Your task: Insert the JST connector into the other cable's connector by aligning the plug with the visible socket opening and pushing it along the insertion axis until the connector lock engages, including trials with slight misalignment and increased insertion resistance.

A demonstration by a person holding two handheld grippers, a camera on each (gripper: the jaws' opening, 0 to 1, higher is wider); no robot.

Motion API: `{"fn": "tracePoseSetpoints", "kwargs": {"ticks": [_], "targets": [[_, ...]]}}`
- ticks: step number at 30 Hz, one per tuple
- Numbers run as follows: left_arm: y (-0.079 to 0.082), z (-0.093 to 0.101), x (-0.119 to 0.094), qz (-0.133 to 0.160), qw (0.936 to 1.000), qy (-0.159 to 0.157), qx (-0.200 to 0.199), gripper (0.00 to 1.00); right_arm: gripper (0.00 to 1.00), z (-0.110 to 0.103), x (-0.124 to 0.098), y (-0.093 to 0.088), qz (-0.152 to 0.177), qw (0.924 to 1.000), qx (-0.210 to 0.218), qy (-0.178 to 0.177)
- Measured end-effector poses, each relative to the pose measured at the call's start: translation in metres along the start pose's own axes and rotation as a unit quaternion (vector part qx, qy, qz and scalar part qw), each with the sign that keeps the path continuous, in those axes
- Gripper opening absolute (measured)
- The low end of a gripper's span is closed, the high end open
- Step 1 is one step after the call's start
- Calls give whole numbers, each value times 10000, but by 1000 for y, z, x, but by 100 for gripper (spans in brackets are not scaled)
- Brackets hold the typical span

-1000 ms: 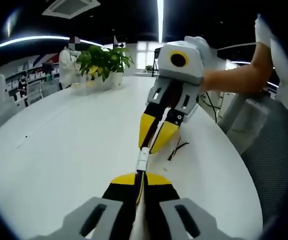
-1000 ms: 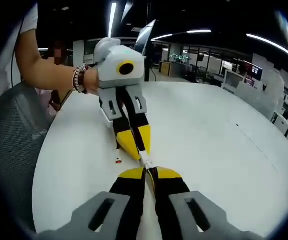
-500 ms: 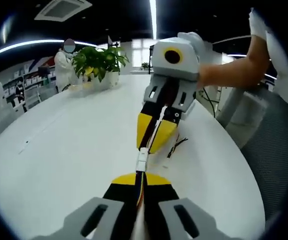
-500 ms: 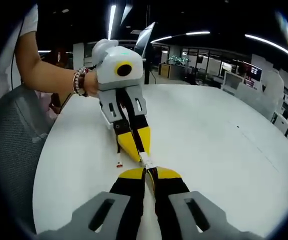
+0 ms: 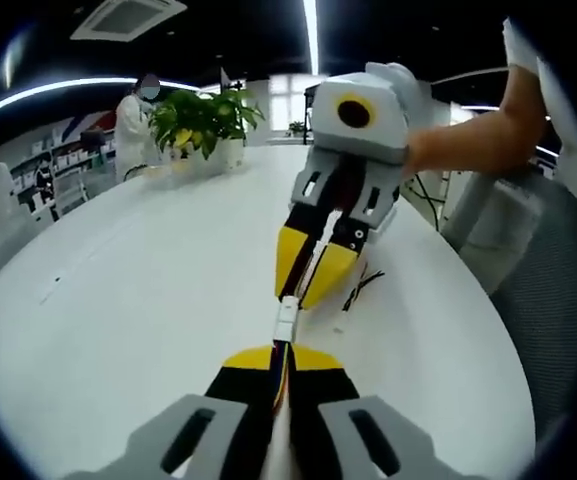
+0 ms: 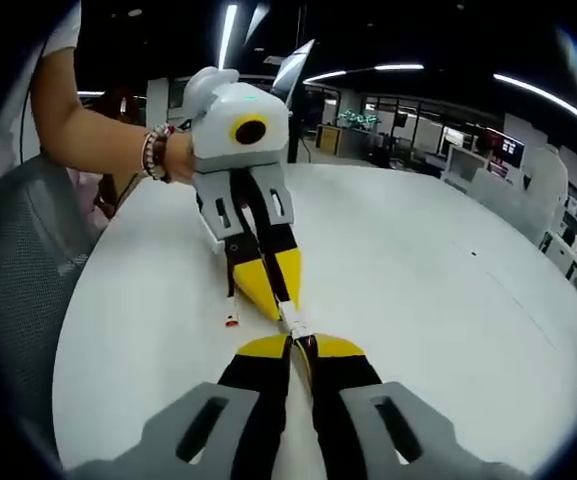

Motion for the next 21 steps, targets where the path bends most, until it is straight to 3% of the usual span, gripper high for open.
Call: {"fn": "tracePoseSetpoints", "kwargs": {"ticks": [5,8,10,18,21], "targets": [[-1,-1,2,27,10000,43,-49,0,6,2,0,0,-5,10000,43,-49],[-9,-5,1,-352,9990,250,66,0,2,2,0,-7,-226,9997,-19,-75],[-8,-5,-2,-128,9997,169,-113,0,1,2,0,-8,-197,9998,44,-77],[-10,-10,-7,-265,9991,322,-58,0,2,0,0,-8,-262,9996,121,-56],[-11,-14,-9,-323,9983,489,-37,7,1,1,-1,-9,-300,9994,158,-62]]}}
Point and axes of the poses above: the point that each gripper's makers call its tool centre point, and the gripper's own axes: x roughly forward along the fingers, z roughly to its right, y roughly out of its top, the point moved 7 cm from there along -x, roughly backward along the fingers, and after that the axes turned 5 degrees about -y, right-handed, at the moved point
